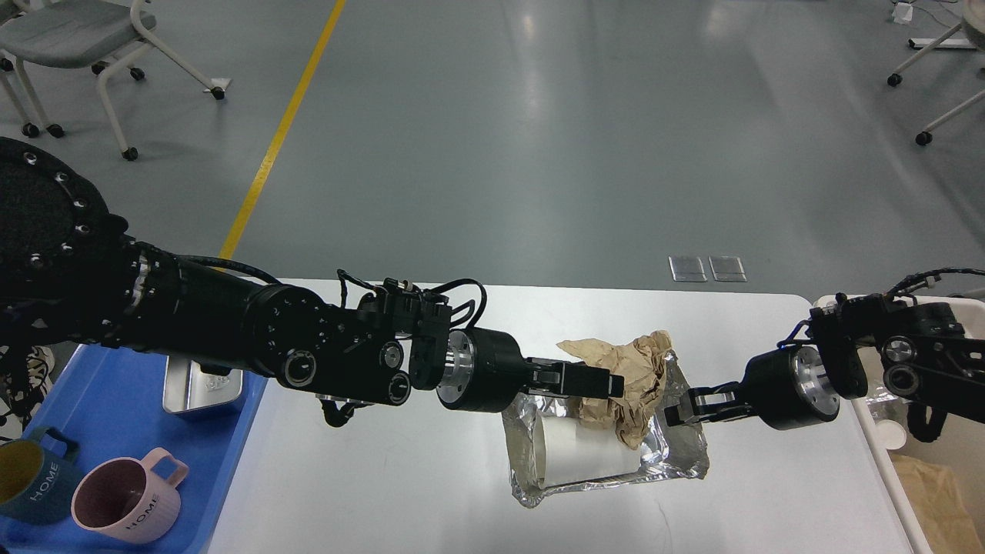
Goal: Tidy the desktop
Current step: 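Release the brown paper into the foil tray and withdraw the left gripper, then carry the foil tray with the right gripper into the box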
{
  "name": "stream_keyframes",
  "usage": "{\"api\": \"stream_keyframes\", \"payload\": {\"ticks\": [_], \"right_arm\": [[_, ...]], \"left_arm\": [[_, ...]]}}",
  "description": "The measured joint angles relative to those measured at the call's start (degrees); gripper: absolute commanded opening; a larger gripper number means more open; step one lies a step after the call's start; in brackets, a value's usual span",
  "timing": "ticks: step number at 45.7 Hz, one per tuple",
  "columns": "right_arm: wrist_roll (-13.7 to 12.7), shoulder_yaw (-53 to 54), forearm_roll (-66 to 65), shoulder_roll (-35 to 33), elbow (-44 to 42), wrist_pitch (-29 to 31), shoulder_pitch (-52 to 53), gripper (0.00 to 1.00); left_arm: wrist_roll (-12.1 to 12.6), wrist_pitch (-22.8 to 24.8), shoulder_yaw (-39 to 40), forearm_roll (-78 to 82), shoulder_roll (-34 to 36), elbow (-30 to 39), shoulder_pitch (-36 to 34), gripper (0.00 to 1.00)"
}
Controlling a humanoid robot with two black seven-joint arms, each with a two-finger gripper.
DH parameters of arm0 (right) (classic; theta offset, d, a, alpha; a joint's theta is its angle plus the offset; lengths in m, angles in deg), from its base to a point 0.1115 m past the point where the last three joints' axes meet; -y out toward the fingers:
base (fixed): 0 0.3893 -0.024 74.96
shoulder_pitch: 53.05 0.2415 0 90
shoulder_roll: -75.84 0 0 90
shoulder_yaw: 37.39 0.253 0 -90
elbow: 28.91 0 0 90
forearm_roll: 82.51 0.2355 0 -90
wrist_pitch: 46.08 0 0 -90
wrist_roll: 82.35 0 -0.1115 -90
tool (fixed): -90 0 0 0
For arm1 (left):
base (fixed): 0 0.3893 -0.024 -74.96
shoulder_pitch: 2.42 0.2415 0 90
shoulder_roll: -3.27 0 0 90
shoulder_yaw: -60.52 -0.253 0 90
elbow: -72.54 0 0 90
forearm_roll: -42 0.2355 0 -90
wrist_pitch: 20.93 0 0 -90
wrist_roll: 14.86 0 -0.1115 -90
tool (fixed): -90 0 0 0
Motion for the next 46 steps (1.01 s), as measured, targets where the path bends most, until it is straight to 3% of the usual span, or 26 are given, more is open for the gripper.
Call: {"api": "stream_keyframes", "payload": {"ticks": [13, 27, 37, 46], "right_arm": [[0.00, -0.48, 0.00, 0.08, -0.26, 0.19, -0.72, 0.00], [0.00, -0.33, -0.04, 0.10, -0.35, 0.18, -0.90, 0.00], [0.00, 0.13, -0.04, 0.00, -0.74, 0.07, -1.29, 0.00], [0.00, 0.27, 0.36, -1.72, -1.83, -0.46, -2.96, 0.00]], "left_arm": [[-0.32, 1.43, 0.91, 0.00, 8.30, 3.68, -0.88, 0.96], [-0.37, 2.81, 7.36, -0.75, 27.15, 7.12, 0.80, 0.96], [-0.73, 1.40, 23.73, -5.74, 39.56, 6.68, 13.76, 0.96], [-0.41, -0.10, 46.63, -7.65, 41.66, 3.51, 34.85, 0.96]]}}
